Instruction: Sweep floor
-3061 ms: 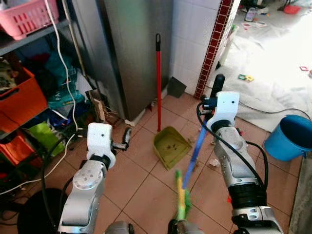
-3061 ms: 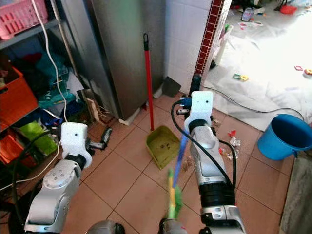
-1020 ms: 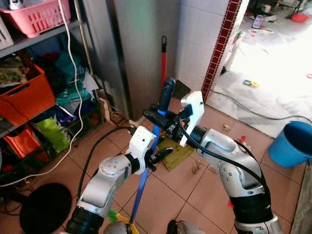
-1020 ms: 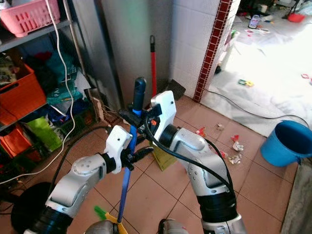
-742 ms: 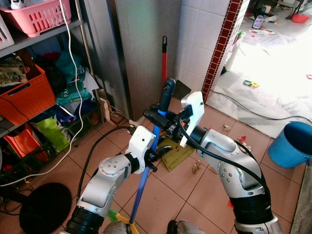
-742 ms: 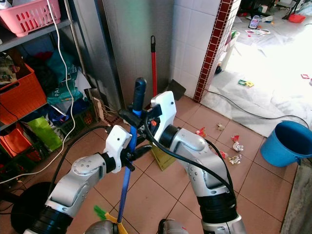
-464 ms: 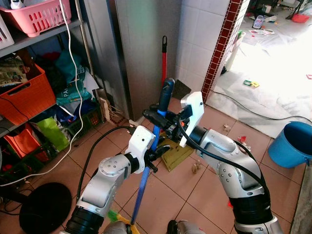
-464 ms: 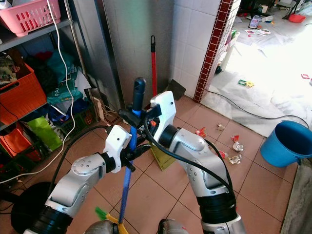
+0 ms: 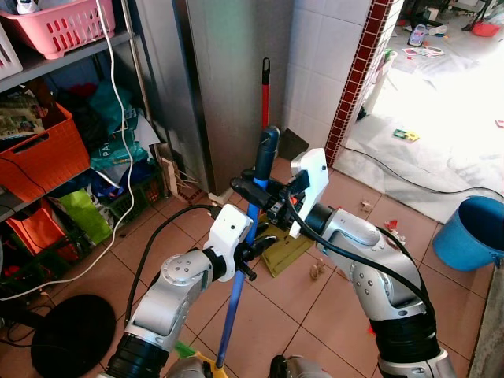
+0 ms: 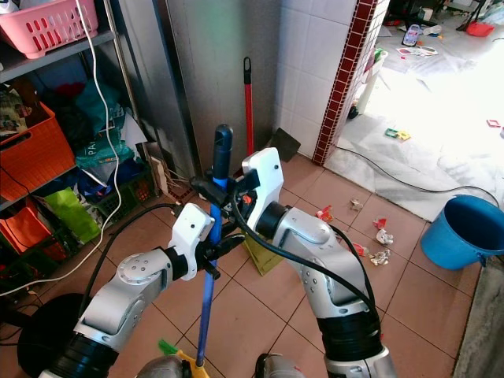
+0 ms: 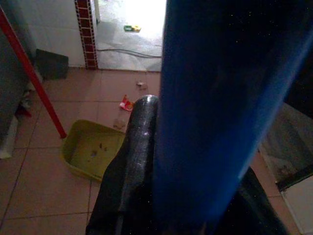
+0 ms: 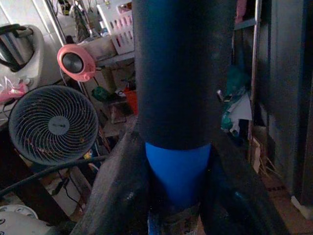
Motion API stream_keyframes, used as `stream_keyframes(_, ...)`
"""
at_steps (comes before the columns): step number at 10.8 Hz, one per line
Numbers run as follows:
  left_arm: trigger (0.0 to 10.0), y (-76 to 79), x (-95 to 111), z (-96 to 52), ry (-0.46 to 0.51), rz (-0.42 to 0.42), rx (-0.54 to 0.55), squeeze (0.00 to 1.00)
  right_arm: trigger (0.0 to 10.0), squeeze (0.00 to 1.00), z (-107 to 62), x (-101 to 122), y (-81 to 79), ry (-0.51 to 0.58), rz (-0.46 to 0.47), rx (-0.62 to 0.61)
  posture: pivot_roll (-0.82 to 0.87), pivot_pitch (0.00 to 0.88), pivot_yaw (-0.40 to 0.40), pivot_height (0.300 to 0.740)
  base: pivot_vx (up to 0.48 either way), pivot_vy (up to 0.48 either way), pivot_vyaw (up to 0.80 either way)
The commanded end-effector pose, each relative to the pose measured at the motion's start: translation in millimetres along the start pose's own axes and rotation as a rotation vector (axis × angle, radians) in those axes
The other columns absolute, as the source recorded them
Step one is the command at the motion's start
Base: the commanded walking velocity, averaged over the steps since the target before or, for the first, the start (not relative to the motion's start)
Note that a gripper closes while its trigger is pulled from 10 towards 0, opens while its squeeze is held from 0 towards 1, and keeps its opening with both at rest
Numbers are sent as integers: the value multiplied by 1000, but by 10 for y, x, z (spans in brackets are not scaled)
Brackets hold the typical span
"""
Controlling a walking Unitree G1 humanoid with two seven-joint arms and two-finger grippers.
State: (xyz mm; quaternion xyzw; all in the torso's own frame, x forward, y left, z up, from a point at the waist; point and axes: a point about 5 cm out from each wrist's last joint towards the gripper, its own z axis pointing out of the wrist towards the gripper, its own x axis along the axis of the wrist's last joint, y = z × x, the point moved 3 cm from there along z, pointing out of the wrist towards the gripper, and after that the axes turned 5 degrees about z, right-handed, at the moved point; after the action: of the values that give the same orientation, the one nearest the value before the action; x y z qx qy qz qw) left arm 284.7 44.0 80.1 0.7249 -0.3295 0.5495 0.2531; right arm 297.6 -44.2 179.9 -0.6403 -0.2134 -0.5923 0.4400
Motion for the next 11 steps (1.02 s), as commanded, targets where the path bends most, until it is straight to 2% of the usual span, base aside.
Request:
stream_keyframes(1, 0, -19, -29, -25, -6, -3, 2, 0, 10000, 1000, 4, 44, -24, 27, -3, 10, -27, 54, -7, 740, 0, 0, 0)
stream_keyframes(7, 0, 4, -54, -33, -16, 7, -10, 0, 10000, 1000, -60, -13, 12, -23, -30, 12, -26, 54, -7, 740, 0, 0, 0)
stream_keyframes(8, 0, 8, -60, -37, -16, 8, -11, 0, 10000, 851, -67, -20, 20, -36, -42, 15, -27, 54, -7, 740, 0, 0, 0)
stream_keyframes(9, 0, 14, -63, -37, -18, 9, -12, 0, 10000, 333, -79, -29, 32, -53, -45, 24, -26, 54, -8, 740, 0, 0, 0)
stream_keyframes(11, 0, 16, -63, -38, -19, 11, -14, 0, 10000, 176, -87, -60, 17, -69, -46, 34, -26, 54, -9, 740, 0, 0, 0)
